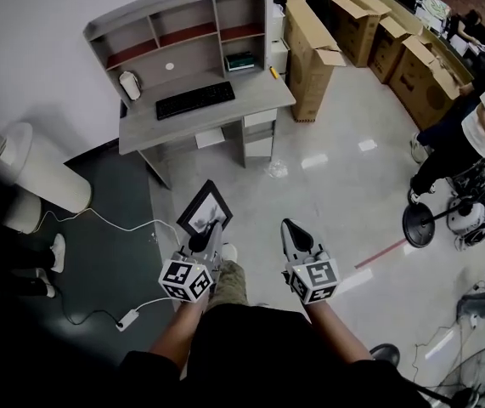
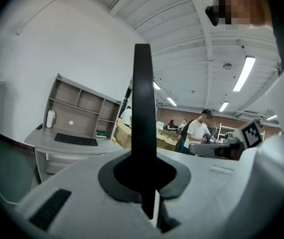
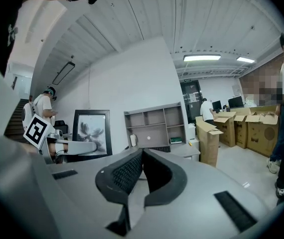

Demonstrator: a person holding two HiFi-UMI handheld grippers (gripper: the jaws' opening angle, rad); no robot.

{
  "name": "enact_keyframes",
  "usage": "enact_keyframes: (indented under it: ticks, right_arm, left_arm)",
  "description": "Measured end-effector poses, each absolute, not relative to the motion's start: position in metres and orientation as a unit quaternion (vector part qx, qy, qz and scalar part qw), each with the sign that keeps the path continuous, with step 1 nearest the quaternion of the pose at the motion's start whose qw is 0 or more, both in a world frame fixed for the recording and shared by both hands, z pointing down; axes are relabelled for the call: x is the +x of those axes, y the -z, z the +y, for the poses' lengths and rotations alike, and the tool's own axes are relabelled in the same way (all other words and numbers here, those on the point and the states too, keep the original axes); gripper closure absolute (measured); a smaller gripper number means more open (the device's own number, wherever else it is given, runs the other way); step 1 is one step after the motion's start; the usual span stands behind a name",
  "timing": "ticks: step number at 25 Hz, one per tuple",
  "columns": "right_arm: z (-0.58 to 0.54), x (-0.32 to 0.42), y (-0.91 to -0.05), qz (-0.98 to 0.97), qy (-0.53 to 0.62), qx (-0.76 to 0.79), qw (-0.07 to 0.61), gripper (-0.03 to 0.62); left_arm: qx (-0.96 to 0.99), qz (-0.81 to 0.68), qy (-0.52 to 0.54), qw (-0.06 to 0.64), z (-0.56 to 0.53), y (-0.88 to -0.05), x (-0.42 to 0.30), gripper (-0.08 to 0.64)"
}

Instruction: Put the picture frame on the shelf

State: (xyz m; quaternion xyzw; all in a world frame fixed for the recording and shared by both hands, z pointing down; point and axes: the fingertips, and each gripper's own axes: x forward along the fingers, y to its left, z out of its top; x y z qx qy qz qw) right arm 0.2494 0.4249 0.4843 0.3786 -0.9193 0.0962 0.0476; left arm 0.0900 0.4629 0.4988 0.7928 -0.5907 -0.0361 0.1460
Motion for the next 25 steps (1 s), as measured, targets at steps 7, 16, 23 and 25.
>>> enact_keyframes:
  ticks: [7, 16, 23, 25]
  right_arm:
    - [0.344, 0.187, -0.48, -0.92, -0.096, 0.377, 0.055, 0.58]
    - [0.252, 0.1, -0.471, -0.915, -0.094, 0.384, 0.078, 0.58]
    - [0.19, 0.052, -0.459, -0.908, -0.093, 0.402, 0.07, 0.58]
    - [0.178, 0.034, -0.453, -0.91, -0.086, 0.399, 0.068, 0.58]
  left_arm:
    - [0.799, -0.581, 0.038, 0.15, 0.382, -0.496, 0.034, 0.535]
    - [0.806, -0.565, 0.046, 0.171, 0.29, -0.497, -0.051, 0.535]
    - [0.812, -0.551, 0.065, 0.18, 0.236, -0.495, -0.11, 0.535]
    - [0.816, -0.547, 0.06, 0.175, 0.218, -0.492, -0.129, 0.535]
